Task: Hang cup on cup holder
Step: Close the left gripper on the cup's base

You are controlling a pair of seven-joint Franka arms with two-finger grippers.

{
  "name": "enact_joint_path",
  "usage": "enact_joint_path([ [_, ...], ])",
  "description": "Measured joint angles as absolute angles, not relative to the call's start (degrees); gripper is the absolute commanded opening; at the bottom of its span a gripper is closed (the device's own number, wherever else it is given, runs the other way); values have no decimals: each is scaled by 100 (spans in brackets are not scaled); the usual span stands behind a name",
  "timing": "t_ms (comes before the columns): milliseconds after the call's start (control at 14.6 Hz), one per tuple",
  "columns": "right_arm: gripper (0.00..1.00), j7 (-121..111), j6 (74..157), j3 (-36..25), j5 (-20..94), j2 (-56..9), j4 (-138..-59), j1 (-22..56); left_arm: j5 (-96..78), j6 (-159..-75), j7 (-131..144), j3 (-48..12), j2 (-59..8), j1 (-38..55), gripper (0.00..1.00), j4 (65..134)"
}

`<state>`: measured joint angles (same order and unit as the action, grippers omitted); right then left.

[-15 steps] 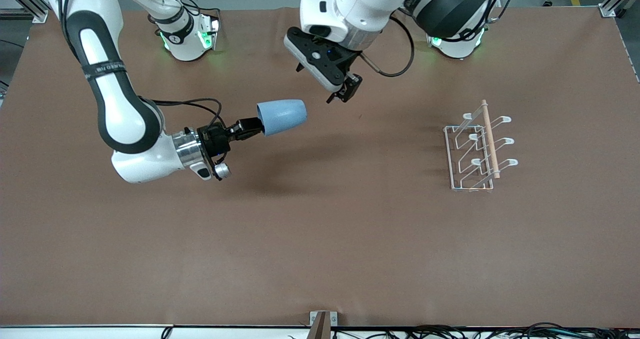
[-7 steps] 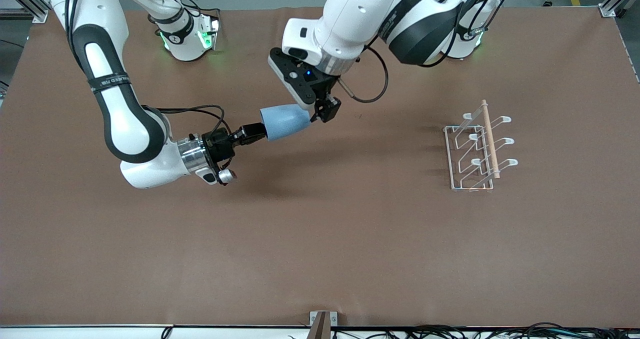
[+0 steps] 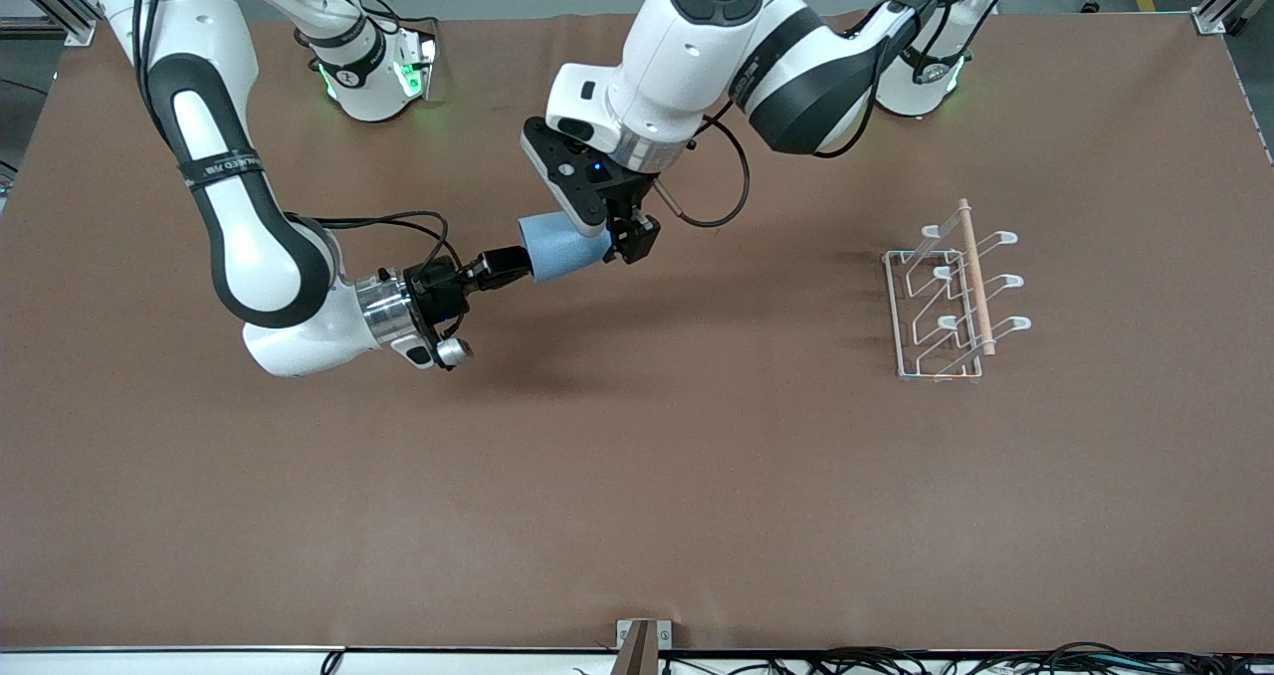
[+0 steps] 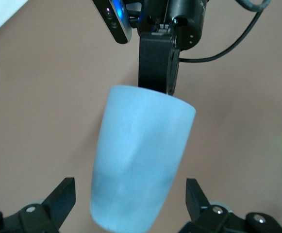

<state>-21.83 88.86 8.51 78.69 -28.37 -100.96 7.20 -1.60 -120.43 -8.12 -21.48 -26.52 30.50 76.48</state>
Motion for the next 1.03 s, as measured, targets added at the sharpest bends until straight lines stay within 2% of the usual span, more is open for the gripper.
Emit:
enact_joint_path([
  [479, 4, -2186, 8898, 851, 7869, -2853, -10095, 723, 111, -12304, -816, -2150, -2928, 3149, 100, 7648],
  [616, 4, -2186, 8888, 852, 7869, -2853, -10095, 723, 283, -12304, -816, -2150, -2975, 3186, 93, 7648],
  [959, 4, -2228, 8929, 837, 7865, -2891, -10094, 723, 565, -12300, -858, -2154, -3039, 3276, 30, 7648],
  [1027, 14, -2253, 8940, 838, 7866, -2891, -10090, 724, 627, -12301, -858, -2157, -3039, 3283, 23, 7647],
])
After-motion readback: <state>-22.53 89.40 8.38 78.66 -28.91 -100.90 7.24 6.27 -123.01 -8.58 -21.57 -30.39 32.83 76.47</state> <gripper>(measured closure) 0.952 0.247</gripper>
